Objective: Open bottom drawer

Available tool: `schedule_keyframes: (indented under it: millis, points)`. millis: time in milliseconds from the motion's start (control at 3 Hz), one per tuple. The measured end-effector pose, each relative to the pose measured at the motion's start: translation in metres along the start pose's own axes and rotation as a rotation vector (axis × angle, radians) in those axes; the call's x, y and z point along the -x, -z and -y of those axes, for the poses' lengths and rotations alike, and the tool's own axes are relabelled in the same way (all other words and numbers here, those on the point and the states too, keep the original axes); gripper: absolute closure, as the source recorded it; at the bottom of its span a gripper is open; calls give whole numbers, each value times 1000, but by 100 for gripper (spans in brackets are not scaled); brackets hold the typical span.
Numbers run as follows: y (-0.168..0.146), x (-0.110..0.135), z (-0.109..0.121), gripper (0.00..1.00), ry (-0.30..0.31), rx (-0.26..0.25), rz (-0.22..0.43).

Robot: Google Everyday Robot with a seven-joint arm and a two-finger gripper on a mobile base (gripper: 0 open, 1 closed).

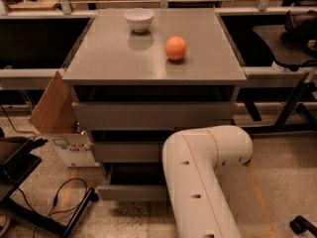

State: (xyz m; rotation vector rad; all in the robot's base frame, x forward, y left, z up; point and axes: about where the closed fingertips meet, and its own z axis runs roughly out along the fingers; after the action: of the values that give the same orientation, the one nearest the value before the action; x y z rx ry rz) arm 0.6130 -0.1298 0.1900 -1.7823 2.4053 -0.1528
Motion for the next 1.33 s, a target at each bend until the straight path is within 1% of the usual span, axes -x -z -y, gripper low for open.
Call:
schedule_keyframes:
  millis: [333, 667, 1000, 1333]
  points:
    - [-35, -27, -40, 41, -81, 109, -38]
    - [-31, -30, -42, 65, -91, 121, -42]
    - [-25, -29, -41, 88, -91, 121, -42]
    - [-25, -29, -41, 100, -91, 121, -42]
